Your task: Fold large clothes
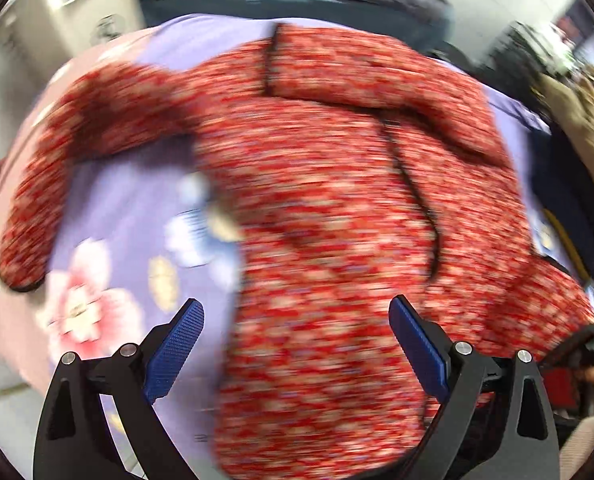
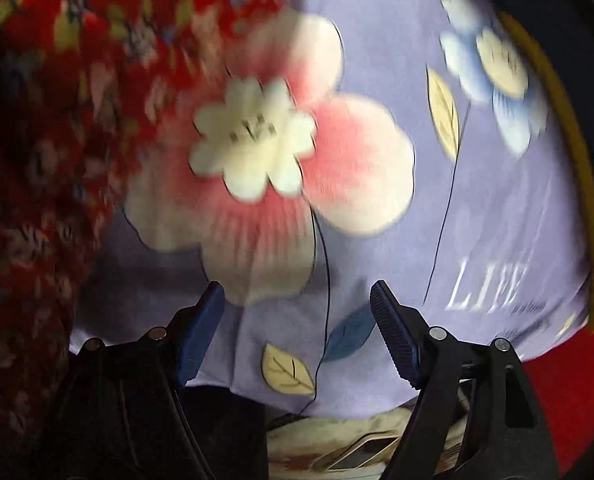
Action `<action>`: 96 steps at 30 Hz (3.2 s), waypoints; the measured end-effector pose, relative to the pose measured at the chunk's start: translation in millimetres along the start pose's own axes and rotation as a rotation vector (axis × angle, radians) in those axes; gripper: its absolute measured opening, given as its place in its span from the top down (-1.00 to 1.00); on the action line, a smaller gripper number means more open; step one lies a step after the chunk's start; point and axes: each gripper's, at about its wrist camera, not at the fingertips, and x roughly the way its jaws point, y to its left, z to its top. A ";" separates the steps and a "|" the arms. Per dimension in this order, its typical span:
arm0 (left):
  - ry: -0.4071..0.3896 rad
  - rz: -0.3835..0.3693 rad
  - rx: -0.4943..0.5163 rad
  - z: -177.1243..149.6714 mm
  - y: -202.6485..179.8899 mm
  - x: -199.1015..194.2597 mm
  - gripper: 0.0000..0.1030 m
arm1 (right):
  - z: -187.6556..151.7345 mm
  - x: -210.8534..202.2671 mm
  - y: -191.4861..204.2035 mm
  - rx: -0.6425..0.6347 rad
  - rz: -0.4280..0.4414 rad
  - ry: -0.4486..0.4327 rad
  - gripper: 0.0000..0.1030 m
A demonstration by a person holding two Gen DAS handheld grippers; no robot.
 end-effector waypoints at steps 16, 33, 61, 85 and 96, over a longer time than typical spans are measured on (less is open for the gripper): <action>0.127 -0.114 -0.171 -52.6 60.2 72.1 -0.76 | 36.3 -61.3 50.3 -0.091 0.083 -0.182 -0.46; 0.149 -0.007 0.141 -79.9 -16.9 43.3 0.61 | 26.5 -43.9 12.3 -0.076 -0.069 -0.076 -0.46; 0.066 -0.002 0.241 -31.0 -103.5 63.1 -0.60 | 75.7 -164.8 119.8 -0.252 0.152 -0.327 -0.73; 0.085 0.180 0.262 -70.2 -90.6 133.1 -0.91 | 49.2 -22.7 129.3 -0.408 -0.030 -0.152 -0.92; 0.098 0.182 0.252 -62.3 -103.1 114.6 -0.90 | 70.4 -6.9 136.5 -0.411 -0.046 -0.095 -0.92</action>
